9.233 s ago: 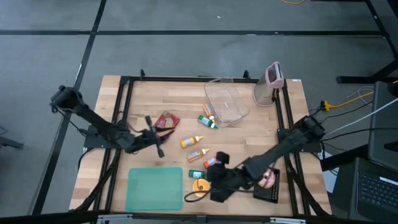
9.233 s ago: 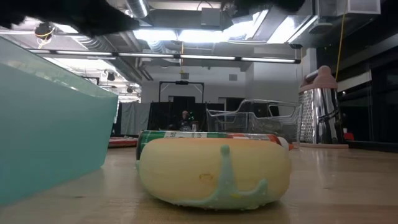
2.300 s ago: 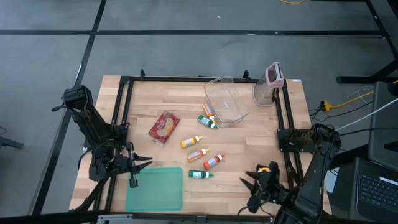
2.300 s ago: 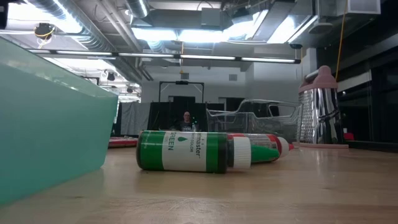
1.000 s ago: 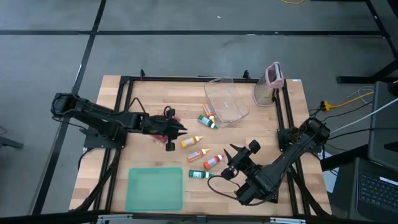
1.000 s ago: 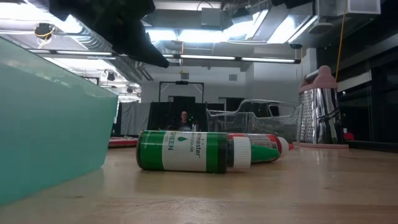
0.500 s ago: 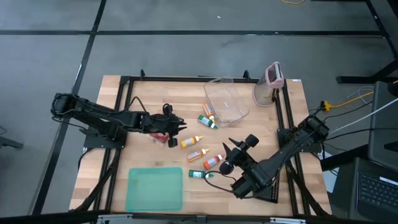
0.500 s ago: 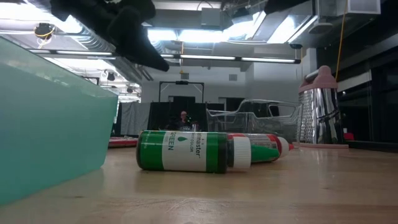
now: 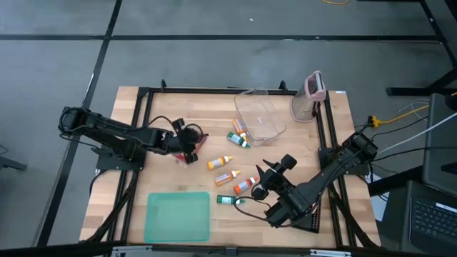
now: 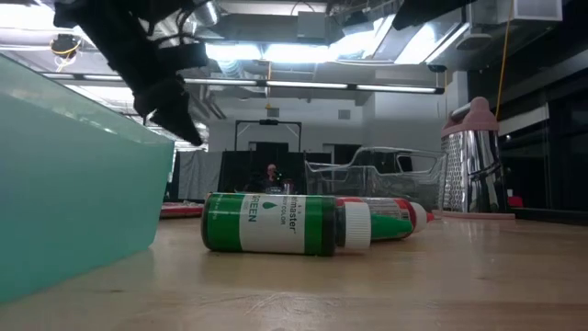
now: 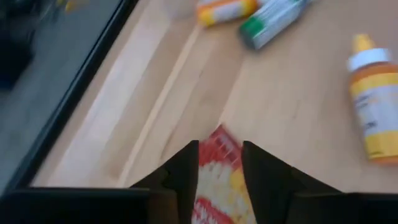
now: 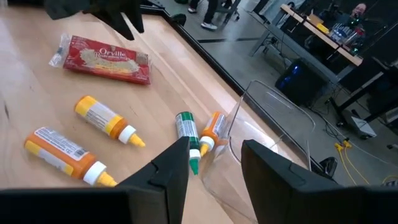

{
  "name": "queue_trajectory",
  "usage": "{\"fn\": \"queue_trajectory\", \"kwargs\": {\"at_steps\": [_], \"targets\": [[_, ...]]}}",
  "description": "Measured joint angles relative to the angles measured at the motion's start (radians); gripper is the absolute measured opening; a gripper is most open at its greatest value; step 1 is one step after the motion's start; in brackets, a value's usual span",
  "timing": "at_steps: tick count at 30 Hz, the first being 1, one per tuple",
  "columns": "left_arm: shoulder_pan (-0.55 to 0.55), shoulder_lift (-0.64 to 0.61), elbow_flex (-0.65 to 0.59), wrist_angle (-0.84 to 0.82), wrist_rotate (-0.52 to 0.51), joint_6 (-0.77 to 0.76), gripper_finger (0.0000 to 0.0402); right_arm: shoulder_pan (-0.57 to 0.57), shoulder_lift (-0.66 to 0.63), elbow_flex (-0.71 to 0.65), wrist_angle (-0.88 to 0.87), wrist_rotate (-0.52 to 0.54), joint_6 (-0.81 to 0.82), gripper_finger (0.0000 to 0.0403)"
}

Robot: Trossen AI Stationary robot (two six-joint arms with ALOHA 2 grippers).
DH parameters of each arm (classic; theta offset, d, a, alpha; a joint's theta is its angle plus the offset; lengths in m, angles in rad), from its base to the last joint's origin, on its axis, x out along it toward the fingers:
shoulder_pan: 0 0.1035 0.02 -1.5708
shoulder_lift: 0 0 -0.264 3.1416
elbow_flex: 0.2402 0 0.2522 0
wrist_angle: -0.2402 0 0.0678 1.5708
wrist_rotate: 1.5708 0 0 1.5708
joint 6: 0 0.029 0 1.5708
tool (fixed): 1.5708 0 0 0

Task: Pick & Place Food Item
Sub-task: Put the red popcorn pack into the blue bin

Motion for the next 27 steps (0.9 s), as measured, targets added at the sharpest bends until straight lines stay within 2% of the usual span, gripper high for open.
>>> {"fn": "queue_trajectory", "kwargs": {"at_steps": [4,7,14,20,27], "targets": [[-0.001,-0.004,0.000,-0.103,0.010,-0.193,0.0153,0.000,0.000,0.000,0.000,-0.023,-0.002,0.0146],[-0.044,-0.004,0.000,-0.182,0.036,-0.246,0.0168,0.000,0.000,0.000,0.000,-0.044,-0.007,0.0146],[-0.229,-0.003,0.000,-0.282,-0.043,-0.222,0.0180,0.000,0.000,0.000,0.000,-0.050,-0.029,0.0146],[-0.362,0.030,0.000,-0.314,-0.038,-0.215,0.0180,0.000,0.000,0.000,0.000,-0.068,-0.032,0.0146],[-0.437,0.172,0.000,-0.357,0.013,-0.215,0.0191,0.000,0.000,0.000,0.000,-0.067,-0.032,0.0146]]}}
